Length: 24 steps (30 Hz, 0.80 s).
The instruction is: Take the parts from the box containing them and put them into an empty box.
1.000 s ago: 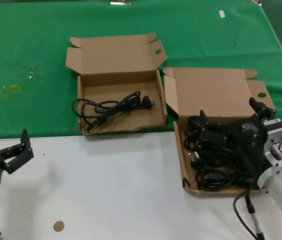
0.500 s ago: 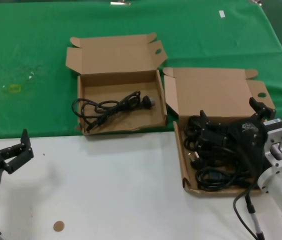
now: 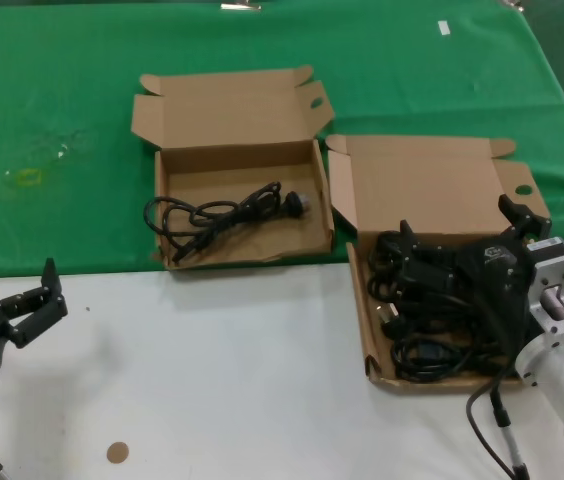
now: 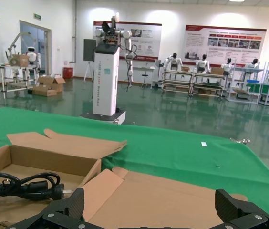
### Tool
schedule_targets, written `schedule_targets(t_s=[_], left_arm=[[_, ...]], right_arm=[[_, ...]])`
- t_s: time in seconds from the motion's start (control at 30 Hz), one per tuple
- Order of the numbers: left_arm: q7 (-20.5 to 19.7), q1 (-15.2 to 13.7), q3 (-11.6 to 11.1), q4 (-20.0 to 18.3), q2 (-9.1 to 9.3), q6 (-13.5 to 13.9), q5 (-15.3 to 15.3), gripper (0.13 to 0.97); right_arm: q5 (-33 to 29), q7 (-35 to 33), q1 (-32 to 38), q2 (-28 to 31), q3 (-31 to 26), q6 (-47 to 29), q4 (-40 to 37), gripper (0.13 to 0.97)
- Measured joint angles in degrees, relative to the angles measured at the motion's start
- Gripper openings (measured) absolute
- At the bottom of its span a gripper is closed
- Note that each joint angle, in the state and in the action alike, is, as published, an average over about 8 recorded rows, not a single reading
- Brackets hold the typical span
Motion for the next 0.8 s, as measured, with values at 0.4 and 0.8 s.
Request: schedule_targets(t_s=[0.4, 0.8], left_arm=[[0.0, 0.0, 0.0, 0.0, 0.0, 0.0, 0.0, 0.966], [0.0, 0.0, 0.0, 0.0, 0.0, 0.0, 0.0, 0.966]], right_arm=[[0.0, 0.0, 0.0, 0.0, 0.0, 0.0, 0.0, 0.966], [0.0, 0.0, 0.0, 0.0, 0.0, 0.0, 0.0, 0.966]])
